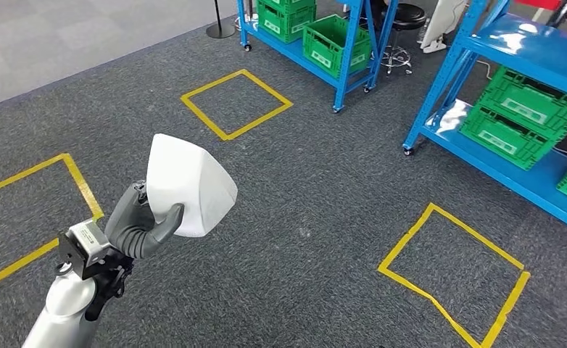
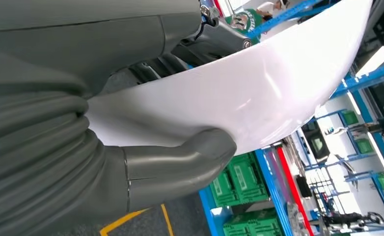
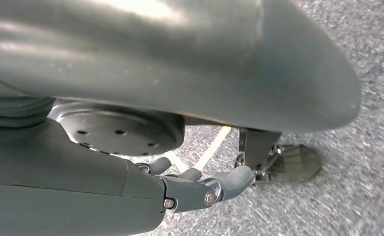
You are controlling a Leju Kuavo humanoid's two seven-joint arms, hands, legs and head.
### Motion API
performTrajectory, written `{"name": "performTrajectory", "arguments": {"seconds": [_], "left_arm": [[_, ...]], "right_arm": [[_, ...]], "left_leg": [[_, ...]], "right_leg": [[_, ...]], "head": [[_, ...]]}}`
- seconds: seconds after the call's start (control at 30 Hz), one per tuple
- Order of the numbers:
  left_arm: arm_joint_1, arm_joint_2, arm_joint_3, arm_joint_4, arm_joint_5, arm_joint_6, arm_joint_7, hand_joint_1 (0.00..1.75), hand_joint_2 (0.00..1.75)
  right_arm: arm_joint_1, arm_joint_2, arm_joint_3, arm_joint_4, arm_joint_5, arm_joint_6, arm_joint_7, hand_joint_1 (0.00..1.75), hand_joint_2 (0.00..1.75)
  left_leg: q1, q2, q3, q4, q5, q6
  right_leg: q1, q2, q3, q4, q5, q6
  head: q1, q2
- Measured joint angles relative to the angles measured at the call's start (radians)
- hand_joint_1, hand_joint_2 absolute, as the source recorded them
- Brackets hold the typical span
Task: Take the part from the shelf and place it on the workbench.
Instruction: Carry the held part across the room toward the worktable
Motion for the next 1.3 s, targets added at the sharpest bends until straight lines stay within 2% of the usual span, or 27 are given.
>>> {"name": "performTrajectory", "arguments": {"seconds": [0.03,0.1,0.17,0.2,0.23,0.27,0.3,0.33,0.4,0.47,0.53,0.57,0.63,0.67,0.7,0.73,0.77,0.8,0.9,0.93,0.97,1.03,1.1,1.17,1.23,1.27,1.3], "left_arm": [[0.001,0.001,0.0,0.0,0.0,0.0,0.0,1.75,1.75],[0.001,0.003,0.0,-0.003,0.0,0.0,0.0,1.75,1.75],[0.0,0.001,0.0,-0.004,0.0,0.0,0.0,1.75,1.75],[0.0,0.0,0.0,-0.004,0.0,0.0,0.0,1.75,1.75],[0.001,0.0,0.0,-0.004,0.0,0.0,0.0,1.75,1.75],[0.001,0.0,0.0,-0.004,0.0,0.0,0.0,1.75,1.75],[0.001,0.0,0.0,-0.004,0.0,0.0,0.0,1.75,1.75],[0.002,0.0,0.0,-0.004,0.0,0.0,0.0,1.75,1.75],[0.001,0.0,0.0,-0.005,0.0,0.0,0.0,1.75,1.75],[0.001,0.0,0.0,-0.005,0.0,0.0,0.0,1.75,1.75],[0.002,0.0,0.0,-0.005,0.0,0.0,0.0,1.75,1.75],[0.003,0.001,0.0,-0.006,0.0,0.0,0.0,1.75,1.75],[0.001,0.003,0.001,-0.007,0.0,0.0,0.0,1.75,1.75],[0.001,0.003,0.001,-0.007,0.0,0.0,0.0,1.75,1.75],[0.001,0.003,0.001,-0.006,0.0,0.0,0.0,1.75,1.75],[0.002,0.003,0.0,-0.006,0.0,0.0,0.0,1.75,1.75],[0.003,0.003,0.0,-0.004,0.0,0.0,0.0,1.75,1.75],[0.004,0.003,0.0,-0.004,0.0,0.0,0.0,1.75,1.75],[0.004,0.003,0.0,-0.003,0.0,0.0,0.001,1.75,1.75],[0.004,0.003,0.0,-0.003,0.0,0.0,0.001,1.75,1.75],[0.004,0.003,0.0,-0.003,0.0,0.0,0.0,1.75,1.75],[0.005,0.003,0.0,-0.004,0.0,0.0,0.0,1.75,1.75],[0.004,0.004,0.0,-0.005,0.0,0.0,0.0,1.75,1.75],[0.003,0.003,0.0,-0.006,0.0,0.0,0.0,1.75,1.75],[0.003,0.002,0.0,-0.005,0.0,0.0,0.0,1.75,1.75],[0.004,0.002,0.0,-0.005,0.0,0.0,0.0,1.75,1.75],[0.004,0.002,0.0,-0.005,0.0,0.0,0.0,1.75,1.75]], "right_arm": [[-0.001,0.0,0.001,0.0,0.0,0.0,0.0,0.0,0.0],[-0.004,0.0,0.002,0.0,0.0,0.0,0.0,0.0,0.0],[-0.004,0.0,0.002,0.0,0.0,0.0,0.0,0.0,0.0],[-0.002,0.0,0.002,0.0,0.0,0.0,0.0,0.0,0.0],[0.0,0.0,0.002,0.0,0.0,0.0,0.0,0.0,0.0],[0.001,0.0,0.002,0.0,0.0,0.0,0.0,0.0,0.0],[0.002,0.0,0.002,0.0,0.0,0.0,0.0,0.0,0.0],[0.002,0.0,0.002,0.0,0.0,0.0,0.0,0.0,0.0],[0.001,-0.002,0.002,0.0,0.0,0.0,0.0,0.0,0.0],[0.0,-0.004,0.002,0.0,0.0,0.0,0.0,0.0,0.0],[-0.002,-0.004,0.002,0.0,0.0,0.0,0.0,0.0,0.0],[-0.003,-0.004,0.002,0.0,0.0,0.0,0.0,0.0,0.0],[-0.003,-0.003,0.002,0.0,0.0,0.0,0.0,0.0,0.0],[-0.002,-0.003,0.002,0.0,0.0,0.0,0.0,0.0,0.0],[0.0,-0.003,0.002,0.0,0.0,0.0,0.0,0.0,0.0],[0.001,-0.003,0.002,0.0,0.0,0.0,0.0,0.0,0.0],[0.003,-0.003,0.002,0.0,0.0,0.0,0.0,0.0,0.0],[0.003,-0.003,0.002,0.0,0.0,0.0,0.0,0.0,0.0],[0.002,-0.003,0.002,0.0,0.0,0.0,0.0,0.0,0.0],[0.001,-0.003,0.002,0.0,0.0,0.0,0.0,0.0,0.0],[0.001,-0.003,0.002,0.0,0.0,0.0,0.0,0.0,0.0],[0.0,-0.003,0.002,0.0,0.0,0.0,0.0,0.0,0.0],[-0.002,-0.003,0.002,0.0,0.0,0.0,0.0,0.0,0.0],[-0.002,-0.002,0.003,0.0,0.0,0.0,0.0,0.0,0.0],[0.0,-0.002,0.003,0.0,0.0,0.0,0.0,0.0,0.0],[0.001,-0.002,0.003,0.0,0.0,0.0,0.0,0.0,0.0],[0.002,-0.002,0.003,0.0,0.0,0.0,0.0,0.0,0.0]], "left_leg": [[0.0,-0.012,-0.002,0.0,0.002,0.007],[0.003,-0.035,-0.006,-0.002,0.008,0.02],[0.004,-0.057,-0.009,-0.003,0.012,0.028],[0.002,-0.069,-0.012,-0.003,0.014,0.03],[0.0,-0.083,-0.014,-0.002,0.015,0.032],[-0.002,-0.098,-0.015,-0.002,0.016,0.033],[-0.003,-0.112,-0.016,-0.001,0.018,0.033],[-0.004,-0.127,-0.016,-0.001,0.019,0.033],[-0.002,-0.151,-0.016,-0.001,0.023,0.029],[0.002,-0.172,-0.02,-0.004,0.029,0.019],[0.003,-0.194,-0.025,-0.011,0.036,0.006],[0.001,-0.187,-0.03,-0.008,0.035,0.002],[-0.005,-0.135,-0.057,0.048,-0.001,-0.002],[-0.005,-0.1,-0.083,0.107,-0.037,-0.004],[-0.003,-0.079,-0.113,0.176,-0.073,-0.009],[0.0,-0.069,-0.14,0.237,-0.1,-0.014],[0.004,-0.065,-0.152,0.268,-0.109,-0.02],[0.009,-0.061,-0.144,0.262,-0.099,-0.026],[0.02,-0.03,-0.031,0.074,-0.025,-0.042],[0.021,-0.023,-0.004,0.03,-0.013,-0.038],[0.019,-0.02,0.005,0.013,-0.012,-0.029],[0.015,-0.036,-0.001,0.019,-0.012,-0.006],[0.016,-0.048,-0.006,0.02,-0.009,0.006],[0.016,-0.059,-0.009,0.019,-0.005,0.015],[0.01,-0.07,-0.014,0.019,-0.002,0.021],[0.007,-0.077,-0.016,0.019,-0.001,0.023],[0.004,-0.083,-0.017,0.019,0.0,0.025]], "right_leg": [[-0.002,-0.002,0.001,0.001,-0.002,0.007],[-0.008,0.044,-0.011,0.036,-0.029,0.02],[-0.011,0.109,-0.063,0.151,-0.094,0.027],[-0.01,0.122,-0.1,0.224,-0.125,0.027],[-0.009,0.127,-0.13,0.28,-0.142,0.025],[-0.007,0.129,-0.144,0.302,-0.139,0.021],[-0.005,0.132,-0.136,0.279,-0.115,0.015],[-0.002,0.14,-0.109,0.218,-0.077,0.007],[0.007,0.186,-0.038,0.069,-0.011,-0.01],[0.016,0.212,-0.007,-0.002,0.01,-0.022],[0.018,0.192,-0.004,-0.013,0.016,-0.03],[0.016,0.179,-0.001,-0.021,0.022,-0.033],[0.01,0.152,0.005,-0.038,0.034,-0.041],[0.01,0.137,0.006,-0.041,0.035,-0.043],[0.009,0.123,0.005,-0.04,0.035,-0.045],[0.009,0.108,0.003,-0.039,0.034,-0.044],[0.007,0.093,0.002,-0.038,0.033,-0.043],[0.004,0.08,0.001,-0.036,0.032,-0.039],[-0.005,0.05,-0.004,-0.013,0.018,-0.017],[-0.005,0.044,-0.006,-0.003,0.011,-0.009],[-0.003,0.038,-0.008,0.004,0.006,-0.003],[-0.004,0.029,-0.008,0.008,0.004,0.005],[-0.01,0.053,-0.014,0.028,-0.013,0.014],[-0.013,0.102,-0.055,0.117,-0.068,0.021],[-0.011,0.123,-0.125,0.255,-0.128,0.018],[-0.009,0.125,-0.149,0.299,-0.137,0.013],[-0.005,0.127,-0.155,0.304,-0.126,0.006]], "head": [[0.0,0.0],[0.002,0.0],[0.004,0.0],[0.005,0.0],[0.005,0.0],[0.005,0.0],[0.005,0.0],[0.005,0.0],[0.005,0.0],[0.008,0.0],[0.01,0.0],[0.011,0.0],[0.008,0.0],[0.007,0.0],[0.005,0.0],[0.005,0.0],[0.005,0.0],[0.005,0.0],[0.004,0.0],[0.005,0.0],[0.006,0.0],[0.008,0.0],[0.01,0.0],[0.013,0.0],[0.014,0.0],[0.014,0.0],[0.014,0.0]]}}
